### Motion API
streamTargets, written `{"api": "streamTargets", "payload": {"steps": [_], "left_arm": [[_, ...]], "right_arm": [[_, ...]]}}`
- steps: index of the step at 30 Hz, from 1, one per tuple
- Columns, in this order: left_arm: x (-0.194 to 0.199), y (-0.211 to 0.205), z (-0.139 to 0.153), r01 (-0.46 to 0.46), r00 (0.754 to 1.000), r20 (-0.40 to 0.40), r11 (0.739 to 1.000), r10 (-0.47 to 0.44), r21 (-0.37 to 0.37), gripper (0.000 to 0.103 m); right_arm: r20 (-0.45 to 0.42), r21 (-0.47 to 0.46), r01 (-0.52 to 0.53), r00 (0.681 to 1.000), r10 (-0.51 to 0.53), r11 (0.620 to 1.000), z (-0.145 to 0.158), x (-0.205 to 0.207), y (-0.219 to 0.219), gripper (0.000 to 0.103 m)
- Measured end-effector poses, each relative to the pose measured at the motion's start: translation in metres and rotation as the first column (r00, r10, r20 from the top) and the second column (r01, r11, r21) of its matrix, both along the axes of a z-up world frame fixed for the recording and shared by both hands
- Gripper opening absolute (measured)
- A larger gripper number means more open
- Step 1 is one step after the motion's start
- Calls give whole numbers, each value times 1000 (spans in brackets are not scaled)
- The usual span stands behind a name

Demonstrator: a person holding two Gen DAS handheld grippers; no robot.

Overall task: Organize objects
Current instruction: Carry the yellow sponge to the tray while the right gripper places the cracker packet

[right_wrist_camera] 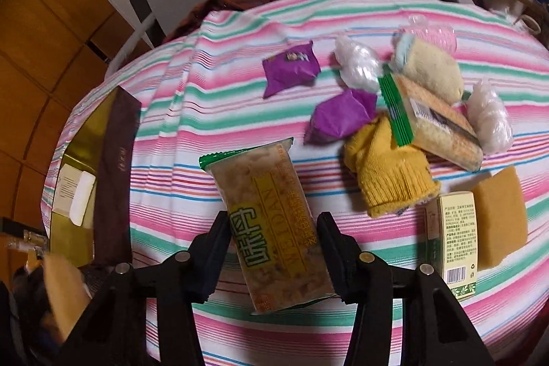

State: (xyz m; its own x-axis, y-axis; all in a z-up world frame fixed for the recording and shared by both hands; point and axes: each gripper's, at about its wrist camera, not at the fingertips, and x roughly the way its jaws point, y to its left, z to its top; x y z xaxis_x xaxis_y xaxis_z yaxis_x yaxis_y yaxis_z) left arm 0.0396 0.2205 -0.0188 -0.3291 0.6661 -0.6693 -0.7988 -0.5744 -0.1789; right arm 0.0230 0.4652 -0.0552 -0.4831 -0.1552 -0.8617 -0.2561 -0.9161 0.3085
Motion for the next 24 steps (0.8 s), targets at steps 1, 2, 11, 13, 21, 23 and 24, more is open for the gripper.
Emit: {"api": "streamTargets", "payload": {"steps": [1,2,11,13,21,23,24], "left_arm": [[-5,-11,4,-36,999,2,999,36,11,56],[-11,-26,8,-91,996,-2,996,91,17,56],[-50,-140,10,-479,877,-13,878,479,9,57],[-55,-159,7,-540,841,-10,841,540,-6,57],[-63,-207,-8,-697,716,9,715,699,-54,70],[-64,-214,-10,-707,705,25,705,709,-45,80],[-64,-216,-10,-715,698,25,698,716,-42,80]], "right_arm": [[-12,0,-2,1000,2,1000,5,3,1,52],[-26,-1,-6,1000,6,1000,9,4,-2,52],[-165,-29,-142,977,136,989,53,-19,-77,52],[-198,-45,-194,963,182,980,60,-28,-104,52],[-224,-140,-402,903,366,905,57,-65,-218,54],[-217,-167,-444,888,406,880,52,-71,-239,65],[-210,-171,-455,883,419,874,49,-72,-248,72]]}}
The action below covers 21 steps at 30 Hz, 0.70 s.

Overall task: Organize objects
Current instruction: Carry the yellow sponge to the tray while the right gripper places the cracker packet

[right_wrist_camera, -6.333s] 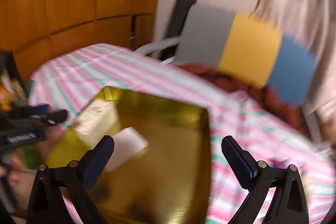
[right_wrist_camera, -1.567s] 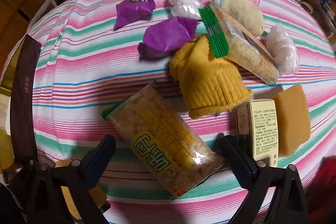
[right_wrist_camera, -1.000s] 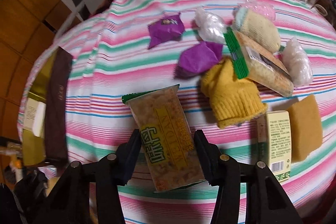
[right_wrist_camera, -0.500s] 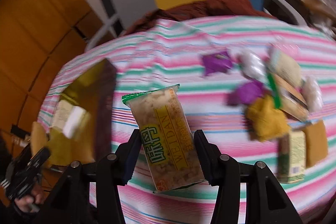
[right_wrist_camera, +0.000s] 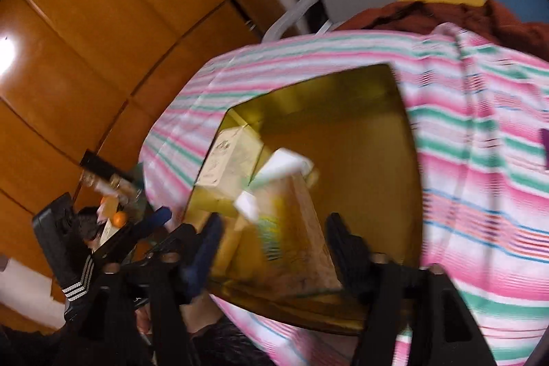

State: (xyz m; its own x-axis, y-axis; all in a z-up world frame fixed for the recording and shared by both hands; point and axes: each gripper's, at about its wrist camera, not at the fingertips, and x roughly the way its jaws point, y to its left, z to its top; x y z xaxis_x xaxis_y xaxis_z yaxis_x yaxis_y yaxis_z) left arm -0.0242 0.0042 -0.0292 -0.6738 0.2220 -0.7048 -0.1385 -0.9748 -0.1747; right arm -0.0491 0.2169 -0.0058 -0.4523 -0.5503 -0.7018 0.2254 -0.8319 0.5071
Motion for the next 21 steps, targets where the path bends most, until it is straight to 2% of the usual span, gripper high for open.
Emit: {"api": "streamTargets", "payload": {"steps": [3,5,7,11,12,15,21], "left_arm": [[0,-11,0,-52,999,-8,999,52,1,80],[0,-19,2,-76,997,-8,997,76,15,80],[1,-21,6,-84,996,-27,996,85,17,80],[1,-11,14,-71,996,-54,997,70,-18,80],[1,-8,15,-67,996,-58,997,65,-27,80],[4,1,17,-41,997,-59,998,38,-50,80],[8,20,20,-2,998,-66,994,-5,-112,80]], "right_arm": [[15,16,-40,999,40,999,-7,3,-17,73],[22,66,-42,999,40,997,-12,7,-21,77],[18,130,-29,999,27,991,-15,12,-21,85],[-30,254,17,999,-10,967,-11,24,-20,94],[-42,274,29,999,-18,961,-10,26,-19,102],[-97,337,77,994,-47,938,-7,34,-13,103],[-143,388,146,985,-97,910,-3,39,6,103]]}}
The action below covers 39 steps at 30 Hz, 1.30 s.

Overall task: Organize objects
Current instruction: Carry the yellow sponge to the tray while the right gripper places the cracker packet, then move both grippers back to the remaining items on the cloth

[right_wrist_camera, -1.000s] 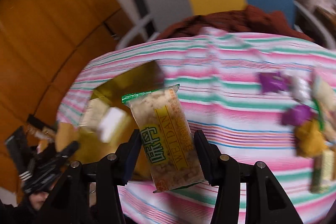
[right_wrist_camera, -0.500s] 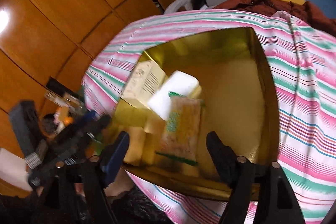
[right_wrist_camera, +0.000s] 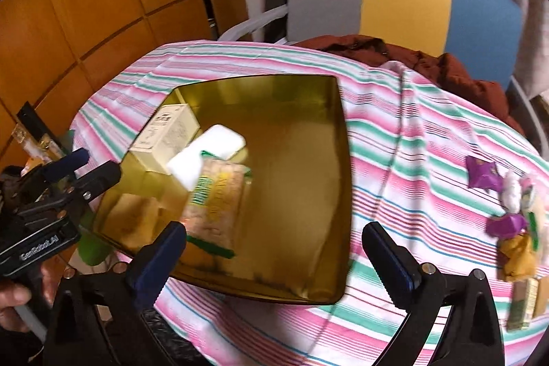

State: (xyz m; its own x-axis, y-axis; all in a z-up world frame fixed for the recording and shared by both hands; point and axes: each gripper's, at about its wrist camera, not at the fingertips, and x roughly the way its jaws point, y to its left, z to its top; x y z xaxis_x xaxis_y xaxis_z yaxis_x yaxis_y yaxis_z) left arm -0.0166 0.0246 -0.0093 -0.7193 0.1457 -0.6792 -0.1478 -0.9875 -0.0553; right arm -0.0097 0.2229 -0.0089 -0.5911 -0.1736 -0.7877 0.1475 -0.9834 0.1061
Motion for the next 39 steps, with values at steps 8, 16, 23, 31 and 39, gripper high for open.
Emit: {"api": "streamTargets", "payload": {"steps": [8,16,23,31,39], "left_arm": [[6,32,2,97,995,-3,994,-97,-42,80],[11,61,5,210,978,2,977,-211,-41,80],[15,93,0,330,944,35,943,-329,-35,80],[14,127,-2,401,915,62,916,-399,-29,80],[19,179,3,514,857,63,857,-512,-22,80]], "right_arm": [[-90,17,187,979,-185,982,18,8,66,103],[-103,110,392,918,-382,913,24,14,166,103],[-120,42,660,749,-652,750,16,45,277,103],[38,-230,876,444,-895,425,-6,98,364,103],[127,-286,864,462,-878,414,-17,102,368,103]]}}
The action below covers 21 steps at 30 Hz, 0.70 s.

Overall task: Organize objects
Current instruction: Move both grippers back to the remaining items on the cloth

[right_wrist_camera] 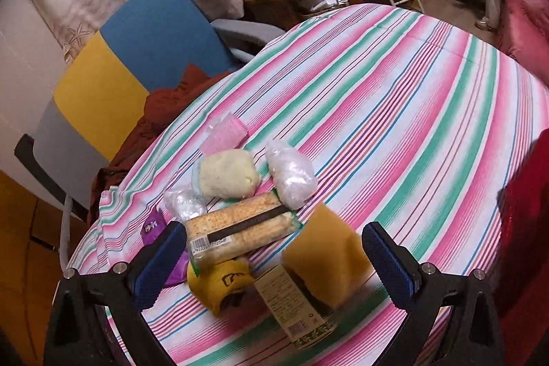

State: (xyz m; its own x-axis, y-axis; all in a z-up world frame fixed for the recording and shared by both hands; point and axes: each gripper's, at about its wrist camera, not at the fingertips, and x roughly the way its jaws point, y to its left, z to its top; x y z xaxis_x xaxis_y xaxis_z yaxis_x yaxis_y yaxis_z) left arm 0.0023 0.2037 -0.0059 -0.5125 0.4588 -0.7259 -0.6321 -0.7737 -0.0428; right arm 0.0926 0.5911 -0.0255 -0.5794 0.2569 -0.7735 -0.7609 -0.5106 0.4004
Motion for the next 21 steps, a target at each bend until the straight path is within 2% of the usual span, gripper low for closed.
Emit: {"api": "streamTargets", "payload": {"steps": [5,13,15,17,21], "left_arm": [[-1,35,-4,64,998,23,998,-64,-5,80],[-14,76,-7,113,992,57,994,-112,-9,79],[-22,89,-9,135,987,90,991,-136,13,77],[-32,102,-13,147,979,142,989,-149,29,66],[-47,129,-22,149,966,209,988,-154,43,66]], "right_arm": [[-13,-11,-36,999,36,999,-3,-5,-4,103],[-47,-30,-71,996,70,997,-3,-10,-6,103],[-53,-31,-74,996,72,997,-3,-11,-6,103],[-63,-36,-76,995,74,996,-2,-11,-6,103],[-83,-45,-81,994,77,996,-2,-10,-6,103]]}}
